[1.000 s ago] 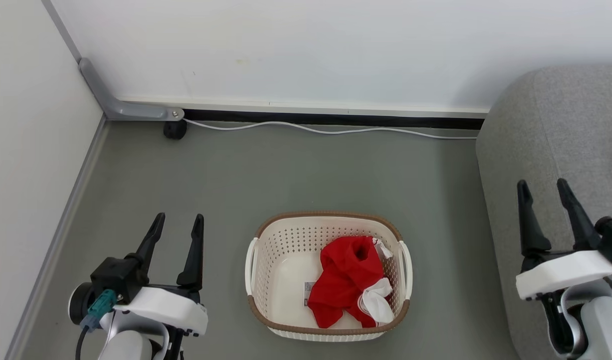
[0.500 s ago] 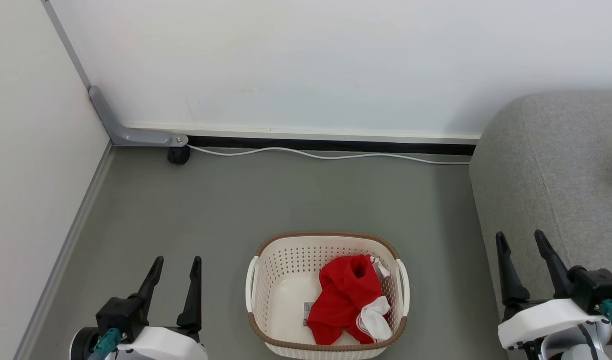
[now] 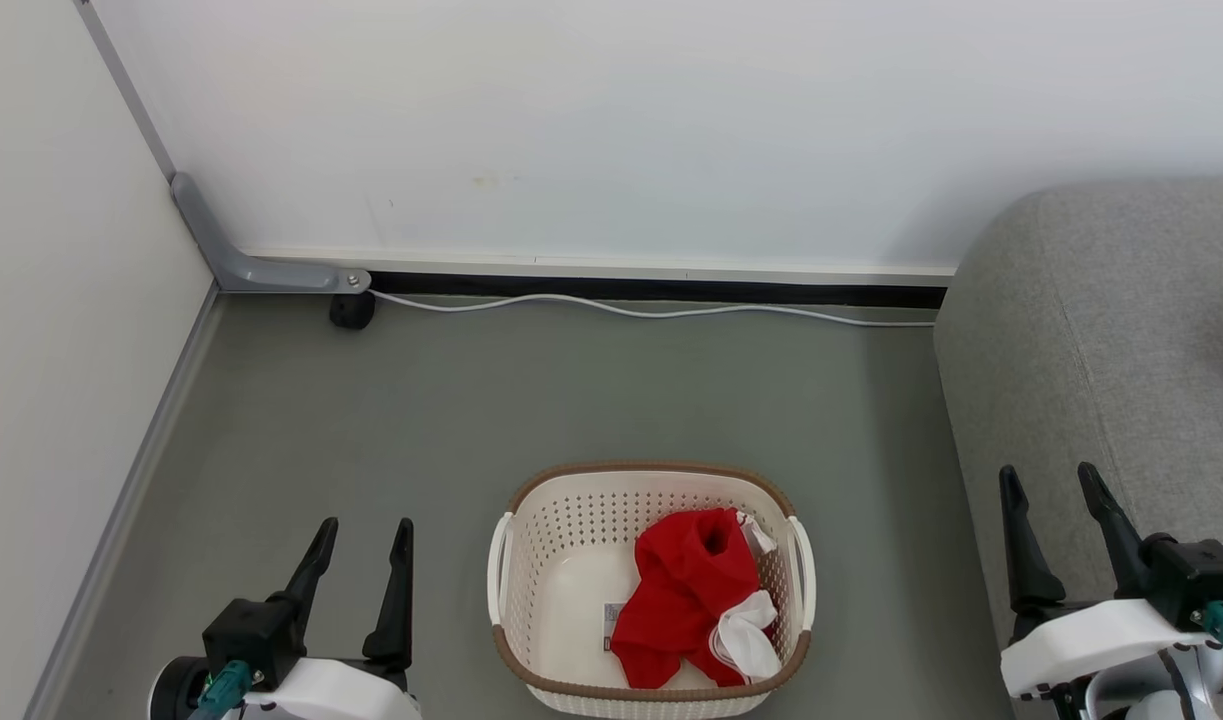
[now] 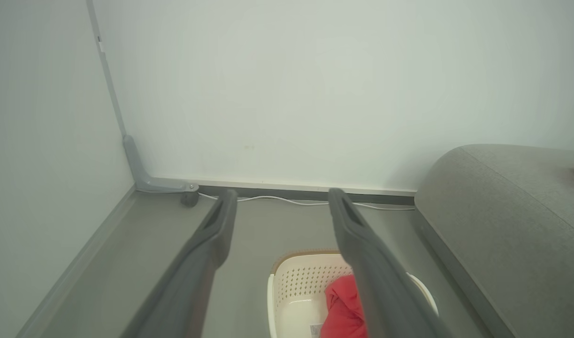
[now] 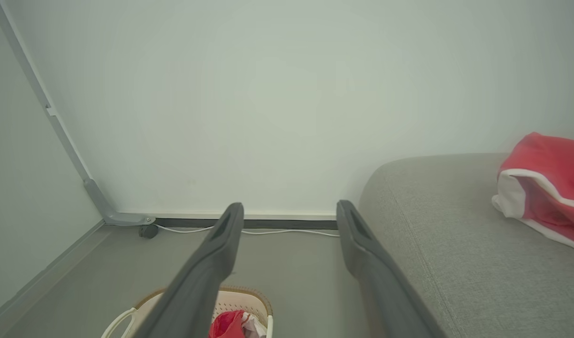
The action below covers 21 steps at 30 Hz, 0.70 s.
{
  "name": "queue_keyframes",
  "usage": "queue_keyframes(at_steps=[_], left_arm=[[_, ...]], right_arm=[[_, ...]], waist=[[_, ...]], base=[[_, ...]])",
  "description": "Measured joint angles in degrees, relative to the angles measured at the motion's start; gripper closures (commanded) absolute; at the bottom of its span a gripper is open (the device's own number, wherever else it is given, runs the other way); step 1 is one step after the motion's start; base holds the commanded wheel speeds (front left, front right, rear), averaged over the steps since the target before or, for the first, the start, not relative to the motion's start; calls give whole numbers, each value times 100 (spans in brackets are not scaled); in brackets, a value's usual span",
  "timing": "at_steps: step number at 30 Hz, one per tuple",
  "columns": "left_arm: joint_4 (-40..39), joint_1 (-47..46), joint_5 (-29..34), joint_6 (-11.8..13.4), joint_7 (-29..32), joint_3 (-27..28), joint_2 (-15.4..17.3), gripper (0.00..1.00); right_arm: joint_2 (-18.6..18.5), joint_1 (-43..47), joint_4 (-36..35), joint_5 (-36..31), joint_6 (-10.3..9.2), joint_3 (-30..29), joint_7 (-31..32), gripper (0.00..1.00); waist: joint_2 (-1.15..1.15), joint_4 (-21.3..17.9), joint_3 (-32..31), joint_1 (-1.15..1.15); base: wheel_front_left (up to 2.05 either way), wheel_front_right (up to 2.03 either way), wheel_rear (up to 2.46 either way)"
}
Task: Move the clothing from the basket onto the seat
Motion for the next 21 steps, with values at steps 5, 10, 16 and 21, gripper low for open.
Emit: queue_keyframes(at_steps=[5, 10, 16, 21], left_arm=[[-33, 0, -2, 27, 0, -2, -1, 0], [-41, 0, -12, 45, 0, -38, 0, 0], [-2, 10, -146, 44, 0, -154, 1, 0], [14, 53, -221, 44, 0, -346, 8, 0]], right_arm=[[31, 0, 1, -41, 0, -3, 0, 0], [49, 0, 2, -40, 0, -3, 0, 0], [57, -1, -3, -24, 0, -4, 0, 0], [54, -23, -38, 5, 0, 33, 0, 0]], waist=[[0, -28, 21, 0], [0, -34, 50, 0], [0, -74, 51, 0], [0, -151, 198, 0]], base=[[0, 0, 0], [0, 0, 0], [0, 0, 0], [0, 0, 0]])
